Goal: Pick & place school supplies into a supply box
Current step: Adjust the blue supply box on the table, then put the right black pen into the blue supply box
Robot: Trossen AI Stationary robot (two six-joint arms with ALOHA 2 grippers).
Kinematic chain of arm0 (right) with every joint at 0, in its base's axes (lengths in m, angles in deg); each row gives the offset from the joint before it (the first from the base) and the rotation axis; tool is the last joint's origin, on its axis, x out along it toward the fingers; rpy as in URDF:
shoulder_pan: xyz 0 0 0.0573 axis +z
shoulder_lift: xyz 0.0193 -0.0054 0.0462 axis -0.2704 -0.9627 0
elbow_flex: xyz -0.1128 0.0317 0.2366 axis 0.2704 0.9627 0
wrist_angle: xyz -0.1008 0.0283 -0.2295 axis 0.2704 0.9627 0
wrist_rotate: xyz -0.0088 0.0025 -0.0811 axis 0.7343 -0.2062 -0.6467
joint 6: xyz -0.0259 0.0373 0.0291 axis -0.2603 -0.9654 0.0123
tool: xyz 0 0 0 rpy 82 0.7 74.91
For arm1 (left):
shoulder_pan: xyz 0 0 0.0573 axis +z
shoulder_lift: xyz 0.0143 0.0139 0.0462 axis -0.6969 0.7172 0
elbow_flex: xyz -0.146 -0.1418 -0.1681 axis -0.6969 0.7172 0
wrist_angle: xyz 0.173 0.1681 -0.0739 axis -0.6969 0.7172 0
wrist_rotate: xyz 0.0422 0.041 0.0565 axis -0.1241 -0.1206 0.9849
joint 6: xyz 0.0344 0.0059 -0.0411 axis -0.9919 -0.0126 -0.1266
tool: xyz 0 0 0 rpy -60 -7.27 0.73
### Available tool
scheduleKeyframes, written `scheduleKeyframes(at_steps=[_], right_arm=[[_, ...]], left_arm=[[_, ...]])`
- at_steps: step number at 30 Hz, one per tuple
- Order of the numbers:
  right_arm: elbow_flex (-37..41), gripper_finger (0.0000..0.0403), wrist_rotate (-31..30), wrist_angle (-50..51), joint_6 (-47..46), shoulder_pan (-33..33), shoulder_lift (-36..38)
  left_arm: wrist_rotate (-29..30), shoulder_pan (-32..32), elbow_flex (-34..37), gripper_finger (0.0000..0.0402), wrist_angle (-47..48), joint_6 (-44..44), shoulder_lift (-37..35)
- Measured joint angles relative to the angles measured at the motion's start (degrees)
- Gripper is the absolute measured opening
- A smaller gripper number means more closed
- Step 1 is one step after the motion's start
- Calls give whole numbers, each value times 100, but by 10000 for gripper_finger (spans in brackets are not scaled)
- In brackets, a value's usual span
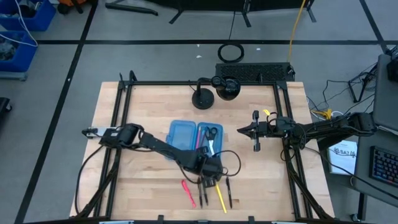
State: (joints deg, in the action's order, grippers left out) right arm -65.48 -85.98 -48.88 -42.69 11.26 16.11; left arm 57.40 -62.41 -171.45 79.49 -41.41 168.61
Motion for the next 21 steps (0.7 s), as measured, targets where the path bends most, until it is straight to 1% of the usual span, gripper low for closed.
scheduleKeyframes(at_steps=[6, 13, 15, 18, 20, 21], right_arm=[[-1, 0, -1, -3, 3, 0, 2], [0, 0, -2, 35, 92, 2, 2], [0, 0, -2, 38, 96, 2, 2], [0, 0, 0, 39, 103, 1, 2], [0, 0, 0, 42, 107, 0, 2], [0, 0, 0, 45, 107, 1, 2]], left_arm=[[-148, 222, 7, 1, -130, -245, 133], [-240, 292, 7, 2, -145, -338, 127], [-326, 250, 7, 1, -113, -375, 127], [-690, 100, 14, 5, 120, -374, 16], [-650, -92, 15, 6, 399, -279, -180], [-505, -217, 15, 6, 549, -259, -319]])
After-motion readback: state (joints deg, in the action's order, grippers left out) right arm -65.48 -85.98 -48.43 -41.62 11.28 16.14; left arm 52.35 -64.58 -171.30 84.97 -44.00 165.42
